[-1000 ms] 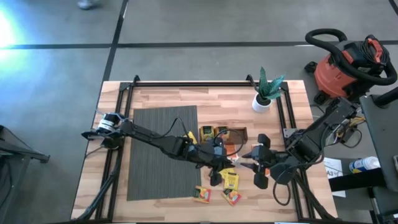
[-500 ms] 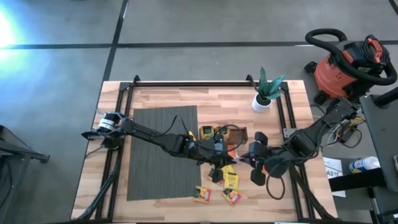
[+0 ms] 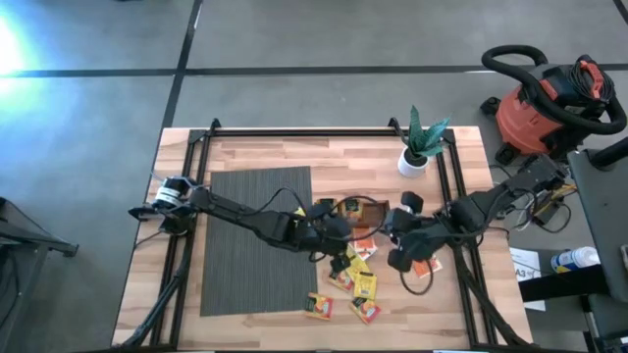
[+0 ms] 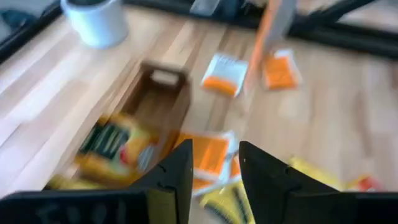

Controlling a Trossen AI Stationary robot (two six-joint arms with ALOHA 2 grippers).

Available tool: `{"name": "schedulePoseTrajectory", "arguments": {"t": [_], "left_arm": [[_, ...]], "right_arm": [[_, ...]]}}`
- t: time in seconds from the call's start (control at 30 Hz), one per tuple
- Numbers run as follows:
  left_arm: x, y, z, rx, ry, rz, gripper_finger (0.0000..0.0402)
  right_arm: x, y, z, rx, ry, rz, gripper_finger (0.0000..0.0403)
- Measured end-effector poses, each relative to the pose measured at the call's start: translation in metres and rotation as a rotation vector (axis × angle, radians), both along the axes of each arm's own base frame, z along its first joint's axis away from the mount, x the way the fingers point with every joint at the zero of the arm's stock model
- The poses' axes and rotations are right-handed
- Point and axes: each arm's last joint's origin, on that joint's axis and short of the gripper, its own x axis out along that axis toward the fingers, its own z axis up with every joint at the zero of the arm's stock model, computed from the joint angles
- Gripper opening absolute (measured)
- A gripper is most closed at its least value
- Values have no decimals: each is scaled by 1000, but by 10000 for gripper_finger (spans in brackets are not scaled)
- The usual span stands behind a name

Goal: Pick & Place Tea
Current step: Put the white tea bag into the right section of the wooden organizer

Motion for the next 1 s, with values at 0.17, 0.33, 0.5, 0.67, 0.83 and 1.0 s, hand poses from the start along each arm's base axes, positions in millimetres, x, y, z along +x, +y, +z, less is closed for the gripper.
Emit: {"name": "schedulePoseTrajectory", "arguments": {"t": [0.17, 0.33, 0.5, 0.67, 0.83, 1.0], "left_arm": [[-18, 3, -6, -42, 33, -11, 128], [-59, 22, -14, -104, -32, 28, 128], [-107, 44, -15, -228, -194, 12, 128], [-141, 60, -20, -256, -340, 38, 128], [-162, 69, -25, -256, -384, 54, 128], [-171, 75, -27, -248, -390, 71, 128]], "right_arm": [[10, -33, -15, -16, 123, 27, 9], [21, -74, -32, 21, 186, 57, 9], [24, -108, -44, 67, 196, 98, 9], [21, -131, -62, 125, 220, 96, 9], [21, -140, -81, 152, 176, 115, 9], [17, -145, -94, 162, 194, 96, 8]]}}
